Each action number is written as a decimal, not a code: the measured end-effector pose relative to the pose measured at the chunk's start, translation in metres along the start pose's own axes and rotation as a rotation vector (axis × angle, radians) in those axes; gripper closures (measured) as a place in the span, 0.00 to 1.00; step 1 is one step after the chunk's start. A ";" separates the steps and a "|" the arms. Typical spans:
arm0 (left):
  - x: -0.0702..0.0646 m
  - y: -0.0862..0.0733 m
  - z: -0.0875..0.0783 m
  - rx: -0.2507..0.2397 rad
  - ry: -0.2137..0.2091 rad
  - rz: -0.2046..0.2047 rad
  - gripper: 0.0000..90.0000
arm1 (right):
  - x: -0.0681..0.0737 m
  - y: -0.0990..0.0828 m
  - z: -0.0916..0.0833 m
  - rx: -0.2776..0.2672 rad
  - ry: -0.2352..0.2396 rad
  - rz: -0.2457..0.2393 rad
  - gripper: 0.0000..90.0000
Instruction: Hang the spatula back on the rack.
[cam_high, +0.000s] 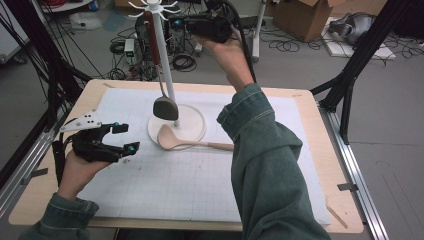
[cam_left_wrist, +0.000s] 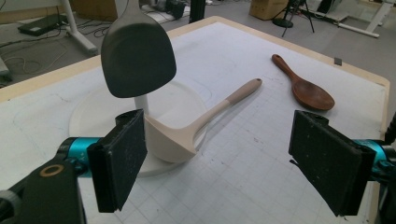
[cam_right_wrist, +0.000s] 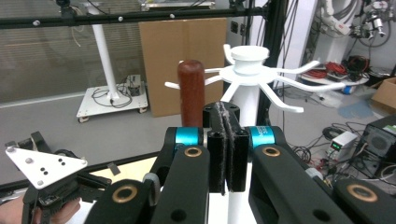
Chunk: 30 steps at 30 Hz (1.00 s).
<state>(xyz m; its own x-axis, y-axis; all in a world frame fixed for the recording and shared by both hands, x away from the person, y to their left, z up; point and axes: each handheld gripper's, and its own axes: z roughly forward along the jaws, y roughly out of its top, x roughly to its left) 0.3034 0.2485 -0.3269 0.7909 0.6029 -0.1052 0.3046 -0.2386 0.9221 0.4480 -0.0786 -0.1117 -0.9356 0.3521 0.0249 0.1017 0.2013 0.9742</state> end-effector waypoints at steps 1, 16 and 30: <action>0.000 0.000 0.000 0.000 0.001 -0.001 0.22 | 0.001 0.000 0.001 0.004 0.001 -0.004 1.00; 0.000 0.001 -0.002 -0.004 0.005 0.003 0.22 | 0.012 0.002 0.017 0.016 0.017 -0.019 1.00; -0.001 0.001 -0.002 -0.007 0.005 0.004 0.22 | 0.021 0.004 0.026 0.020 0.032 -0.032 1.00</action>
<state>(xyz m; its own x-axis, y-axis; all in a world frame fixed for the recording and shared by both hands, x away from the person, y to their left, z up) 0.3022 0.2495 -0.3249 0.7896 0.6055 -0.0996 0.2976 -0.2359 0.9251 0.4377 -0.0464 -0.1136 -0.9488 0.3157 0.0011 0.0779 0.2307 0.9699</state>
